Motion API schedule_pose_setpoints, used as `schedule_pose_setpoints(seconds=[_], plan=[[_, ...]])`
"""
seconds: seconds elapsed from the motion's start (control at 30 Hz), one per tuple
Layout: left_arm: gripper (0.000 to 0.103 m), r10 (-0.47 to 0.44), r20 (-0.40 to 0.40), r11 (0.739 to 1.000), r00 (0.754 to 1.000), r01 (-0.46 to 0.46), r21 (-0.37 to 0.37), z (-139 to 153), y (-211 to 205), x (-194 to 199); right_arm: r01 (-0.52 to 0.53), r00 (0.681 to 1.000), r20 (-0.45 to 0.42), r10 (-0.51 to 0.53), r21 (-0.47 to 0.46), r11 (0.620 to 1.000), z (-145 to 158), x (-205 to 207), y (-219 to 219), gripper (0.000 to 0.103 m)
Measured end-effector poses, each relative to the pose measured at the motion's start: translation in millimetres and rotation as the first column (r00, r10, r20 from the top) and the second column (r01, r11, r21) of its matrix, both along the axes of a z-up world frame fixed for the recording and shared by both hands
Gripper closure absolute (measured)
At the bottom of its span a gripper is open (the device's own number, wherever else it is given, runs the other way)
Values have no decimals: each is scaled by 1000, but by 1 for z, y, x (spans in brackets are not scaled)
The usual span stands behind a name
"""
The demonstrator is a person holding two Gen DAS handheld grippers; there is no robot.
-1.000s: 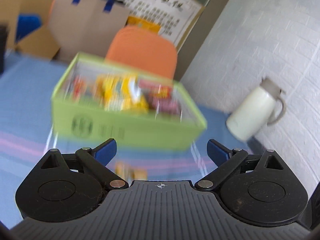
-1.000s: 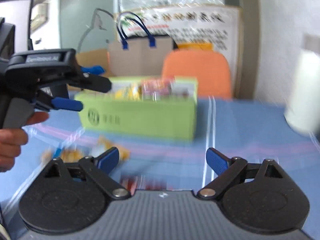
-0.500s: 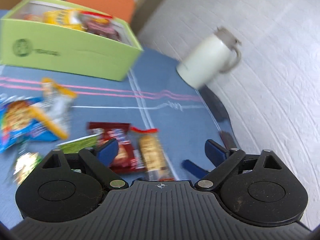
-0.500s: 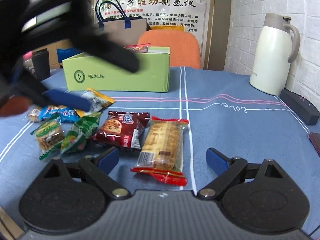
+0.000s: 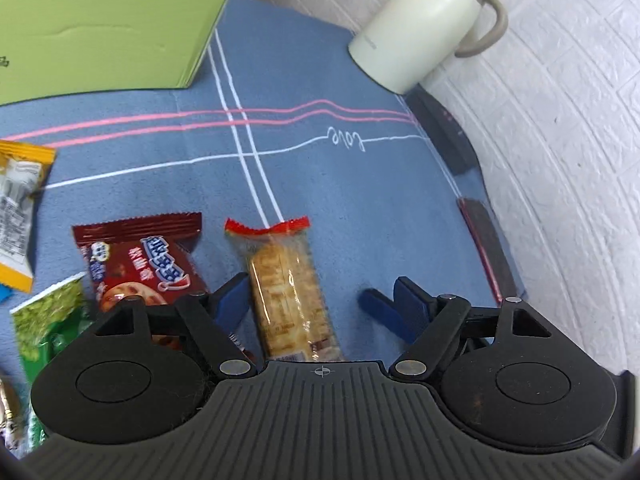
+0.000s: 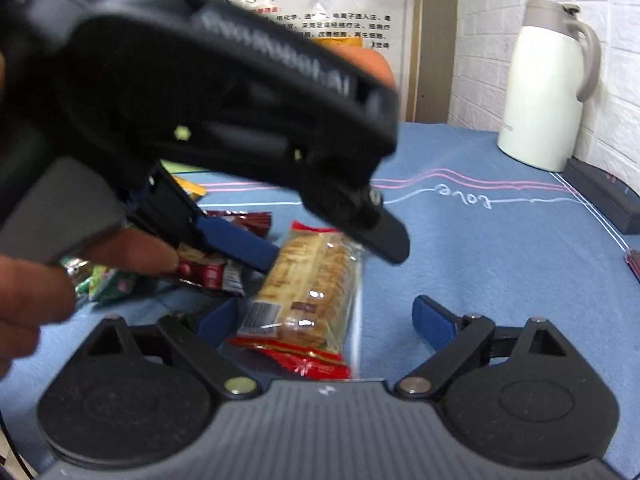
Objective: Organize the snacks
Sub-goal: 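Move the left tool to the pile and grasp the clear-wrapped biscuit stick, then lower the biscuit stick into the green box and open the left tool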
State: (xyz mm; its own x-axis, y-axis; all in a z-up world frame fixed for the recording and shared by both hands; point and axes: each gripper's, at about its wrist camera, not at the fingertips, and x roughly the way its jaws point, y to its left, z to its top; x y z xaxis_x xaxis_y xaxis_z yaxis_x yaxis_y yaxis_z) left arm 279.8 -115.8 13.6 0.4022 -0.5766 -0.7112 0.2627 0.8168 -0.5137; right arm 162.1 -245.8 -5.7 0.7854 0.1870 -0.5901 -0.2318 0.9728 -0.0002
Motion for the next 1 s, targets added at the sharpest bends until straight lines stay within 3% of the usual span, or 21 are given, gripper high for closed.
schedule_pose_setpoints(seconds=[0.17,0.3,0.37,0.43,0.47,0.5,0.6,0.77,0.9,1.0], plan=[[40,-21,35,998,999,19,52,1,-10,-8,-11,1000,16,11,-9,1000,4,-6,0,10],[31,-14,56,998,998,10,62,2,-8,-12,-37,999,4,37,-31,999,2,-3,9,11],[34,-23,59,998,998,19,56,0,-5,-15,-41,999,1,41,-13,999,0,-4,10,24],[53,-43,70,996,997,37,81,-1,-7,-16,-42,999,8,42,-10,999,1,-6,12,35],[82,-52,79,994,995,45,95,-2,-8,-18,-27,1000,6,27,-13,1000,3,-8,13,41],[87,-53,69,994,996,47,95,-3,-7,-18,-15,1000,1,15,-12,1000,4,-10,12,44],[88,-51,48,998,998,48,49,-6,1,-26,2,1000,-2,-2,-3,1000,9,-22,12,49],[88,-10,60,999,998,12,-37,8,27,-40,-22,999,41,23,-28,999,33,-30,31,48],[88,64,137,996,988,-54,-73,42,63,-27,-115,985,118,122,-59,992,64,2,62,39],[88,158,195,986,968,-145,-79,68,102,-1,-213,958,172,232,-119,970,83,46,102,38]])
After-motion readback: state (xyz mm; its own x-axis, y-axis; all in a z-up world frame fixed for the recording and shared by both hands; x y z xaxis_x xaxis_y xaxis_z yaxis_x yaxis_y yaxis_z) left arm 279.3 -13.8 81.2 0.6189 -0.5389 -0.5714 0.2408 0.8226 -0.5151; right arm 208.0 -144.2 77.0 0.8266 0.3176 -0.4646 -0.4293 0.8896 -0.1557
